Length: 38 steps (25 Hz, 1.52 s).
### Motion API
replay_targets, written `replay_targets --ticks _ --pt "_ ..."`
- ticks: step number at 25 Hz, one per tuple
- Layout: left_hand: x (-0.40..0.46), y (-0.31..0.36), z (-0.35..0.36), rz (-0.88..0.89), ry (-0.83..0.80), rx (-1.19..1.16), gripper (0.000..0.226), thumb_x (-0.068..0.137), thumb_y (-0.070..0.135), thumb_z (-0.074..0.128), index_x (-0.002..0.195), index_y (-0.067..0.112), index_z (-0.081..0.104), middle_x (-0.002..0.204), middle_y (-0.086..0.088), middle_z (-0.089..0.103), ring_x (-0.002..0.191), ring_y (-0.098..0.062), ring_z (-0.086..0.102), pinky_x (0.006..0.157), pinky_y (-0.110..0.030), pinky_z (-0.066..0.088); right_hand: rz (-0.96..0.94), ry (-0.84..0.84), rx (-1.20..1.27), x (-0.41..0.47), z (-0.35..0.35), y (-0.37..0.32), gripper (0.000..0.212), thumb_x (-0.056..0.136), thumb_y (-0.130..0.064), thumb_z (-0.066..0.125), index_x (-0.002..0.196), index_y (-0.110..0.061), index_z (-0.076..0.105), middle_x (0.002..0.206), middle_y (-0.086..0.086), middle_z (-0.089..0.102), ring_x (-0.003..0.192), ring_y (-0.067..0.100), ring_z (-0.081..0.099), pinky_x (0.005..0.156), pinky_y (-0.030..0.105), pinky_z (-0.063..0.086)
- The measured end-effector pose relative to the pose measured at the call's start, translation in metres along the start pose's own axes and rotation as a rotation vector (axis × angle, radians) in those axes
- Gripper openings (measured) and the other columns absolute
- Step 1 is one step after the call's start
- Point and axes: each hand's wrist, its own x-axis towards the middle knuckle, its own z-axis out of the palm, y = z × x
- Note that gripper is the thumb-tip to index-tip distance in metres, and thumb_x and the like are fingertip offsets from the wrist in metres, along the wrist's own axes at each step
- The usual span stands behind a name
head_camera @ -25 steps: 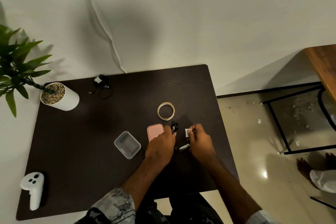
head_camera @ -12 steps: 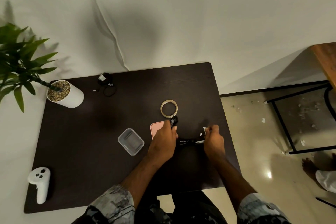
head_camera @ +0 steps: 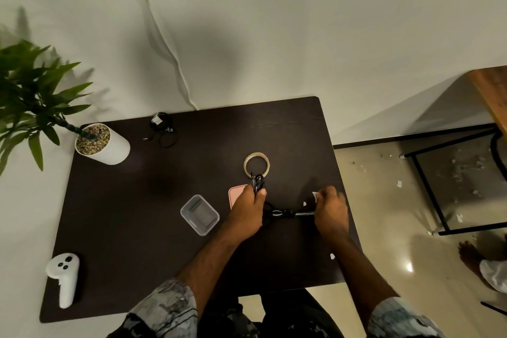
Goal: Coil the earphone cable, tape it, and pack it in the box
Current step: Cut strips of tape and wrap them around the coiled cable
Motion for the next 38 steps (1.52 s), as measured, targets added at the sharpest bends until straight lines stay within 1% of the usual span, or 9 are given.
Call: replay_targets --ticks 4,9,12,16,20,25,29,33,38 --pt "-0.004 0.010 -0.006 0.021 -0.025 -0.151 0.020 0.108 0.033 0.043 0.096 0.019 0.051 0.076 -0.005 0.046 0.061 -0.018 0.046 0.061 -0.040 0.050 -0.065 -0.061 0.335 -0.018 -0.018 -0.034 0.003 0.104 -0.020 0.062 0.103 -0.018 0.063 0.103 0.006 0.070 0.094 0.023 0.071 0.070 0.026 0.057" --pt "-0.010 0.018 -0.013 0.106 -0.039 0.055 0.016 0.101 0.049 0.042 0.097 0.038 0.052 0.083 -0.002 0.060 0.072 -0.021 0.059 0.069 -0.052 0.053 -0.139 -0.373 0.810 -0.049 -0.050 -0.099 0.018 0.096 -0.017 0.074 0.111 -0.011 0.066 0.097 0.009 0.072 0.079 0.020 0.074 0.053 0.028 0.055" --pt "-0.018 0.035 -0.015 0.227 -0.090 0.298 0.023 0.108 0.039 0.038 0.115 0.022 0.051 0.090 0.000 0.063 0.080 -0.018 0.065 0.070 -0.042 0.056 -0.226 -0.451 0.725 -0.057 -0.052 -0.122 0.032 0.090 -0.019 0.082 0.116 -0.020 0.064 0.103 0.003 0.074 0.080 0.013 0.072 0.053 0.024 0.054" --pt "-0.025 0.049 -0.017 0.330 -0.098 0.445 0.022 0.109 0.033 0.037 0.120 0.018 0.050 0.091 0.001 0.060 0.078 -0.009 0.060 0.068 -0.034 0.052 -0.257 -0.403 0.637 -0.052 -0.048 -0.130 0.040 0.086 -0.023 0.086 0.115 -0.031 0.059 0.113 0.001 0.071 0.100 0.018 0.074 0.076 0.036 0.067" --pt "-0.029 0.058 -0.023 0.319 -0.130 0.449 0.026 0.108 0.038 0.040 0.126 0.020 0.048 0.093 0.002 0.061 0.079 -0.012 0.062 0.070 -0.035 0.054 -0.243 -0.419 0.676 -0.047 -0.053 -0.132 0.036 0.092 -0.019 0.080 0.119 -0.025 0.058 0.104 0.002 0.075 0.089 0.016 0.076 0.065 0.026 0.063" --pt "-0.027 0.063 -0.030 0.227 -0.210 0.193 0.017 0.107 0.039 0.045 0.114 0.026 0.053 0.091 0.001 0.063 0.077 -0.014 0.060 0.076 -0.047 0.057 -0.249 -0.469 0.762 -0.038 -0.056 -0.130 0.035 0.093 -0.016 0.080 0.118 -0.018 0.057 0.078 0.006 0.070 0.066 0.024 0.064 0.053 0.032 0.052" --pt "-0.023 0.063 -0.034 0.182 -0.275 -0.018 0.023 0.107 0.037 0.044 0.110 0.019 0.058 0.079 -0.002 0.053 0.065 -0.016 0.054 0.068 -0.045 0.054 -0.274 -0.480 0.775 -0.033 -0.059 -0.128 0.035 0.091 -0.013 0.081 0.117 -0.018 0.058 0.090 0.025 0.071 0.065 0.025 0.063 0.064 0.038 0.055" --pt "-0.024 0.065 -0.036 0.161 -0.275 -0.075 0.032 0.110 0.031 0.039 0.112 0.006 0.060 0.086 -0.007 0.055 0.065 -0.015 0.059 0.073 -0.043 0.057 -0.255 -0.459 0.769 -0.032 -0.064 -0.129 0.037 0.090 -0.013 0.081 0.118 -0.017 0.057 0.090 0.013 0.076 0.068 0.024 0.067 0.068 0.040 0.057" --pt "-0.026 0.068 -0.034 0.139 -0.195 -0.045 0.024 0.110 0.028 0.040 0.103 0.014 0.058 0.080 -0.003 0.055 0.062 -0.015 0.060 0.069 -0.036 0.055 -0.256 -0.334 0.857 -0.037 -0.066 -0.133 0.023 0.100 -0.022 0.070 0.118 -0.014 0.059 0.103 0.010 0.079 0.073 0.025 0.074 0.055 0.034 0.055"
